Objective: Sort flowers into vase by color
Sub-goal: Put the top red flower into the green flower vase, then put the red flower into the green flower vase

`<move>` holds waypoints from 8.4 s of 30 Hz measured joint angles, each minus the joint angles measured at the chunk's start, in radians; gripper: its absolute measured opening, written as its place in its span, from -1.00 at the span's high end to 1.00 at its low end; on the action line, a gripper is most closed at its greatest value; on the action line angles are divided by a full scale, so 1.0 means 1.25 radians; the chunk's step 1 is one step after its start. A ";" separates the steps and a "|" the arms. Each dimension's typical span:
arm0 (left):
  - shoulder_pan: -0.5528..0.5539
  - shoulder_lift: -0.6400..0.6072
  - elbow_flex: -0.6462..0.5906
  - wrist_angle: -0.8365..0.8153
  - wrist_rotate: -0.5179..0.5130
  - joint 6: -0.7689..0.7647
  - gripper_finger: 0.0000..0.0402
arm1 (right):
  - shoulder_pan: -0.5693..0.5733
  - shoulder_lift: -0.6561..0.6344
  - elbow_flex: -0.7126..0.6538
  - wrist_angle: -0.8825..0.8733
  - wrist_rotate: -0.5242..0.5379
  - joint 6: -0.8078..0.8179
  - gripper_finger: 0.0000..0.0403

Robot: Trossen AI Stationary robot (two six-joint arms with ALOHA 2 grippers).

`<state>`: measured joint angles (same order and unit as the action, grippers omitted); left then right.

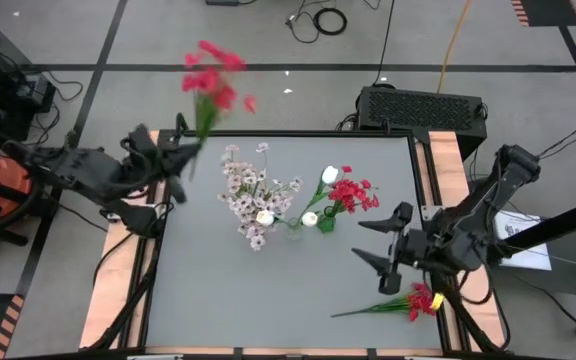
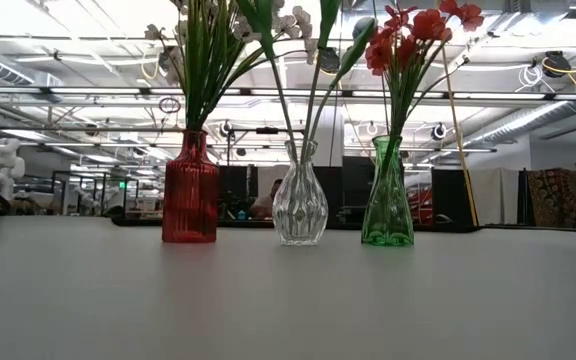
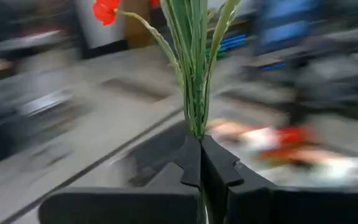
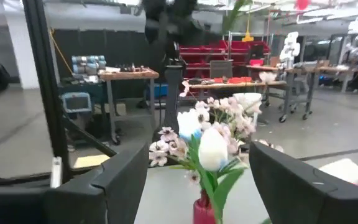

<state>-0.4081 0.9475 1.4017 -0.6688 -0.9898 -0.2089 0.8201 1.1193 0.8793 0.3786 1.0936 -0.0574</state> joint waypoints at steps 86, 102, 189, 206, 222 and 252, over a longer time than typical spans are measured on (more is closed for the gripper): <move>-0.354 0.434 -0.001 0.019 0.129 -0.184 -0.57 | -0.227 0.200 -0.164 0.522 0.045 -0.312 1.00; -0.354 0.434 -0.001 0.019 0.129 -0.184 -0.57 | -0.259 0.200 -0.165 0.411 0.046 -0.209 0.99; -0.449 0.669 0.046 0.398 0.227 0.094 -0.57 | 0.178 0.282 -0.146 -0.681 -0.803 1.078 -0.44; -0.284 0.835 0.051 0.673 0.293 0.091 -0.57 | 0.157 0.329 0.024 -0.871 -0.858 0.995 0.93; -0.159 0.992 0.240 0.423 0.379 0.067 -0.25 | -0.008 0.331 0.242 -0.925 -0.837 0.835 0.98; -0.157 0.991 0.241 0.331 0.242 0.173 0.62 | -0.023 0.331 0.245 -0.959 -0.876 0.853 0.97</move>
<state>-0.6049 2.1860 1.7023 -0.2549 -0.6868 0.0070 0.7914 1.5333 1.1851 -0.8204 -0.0020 1.0084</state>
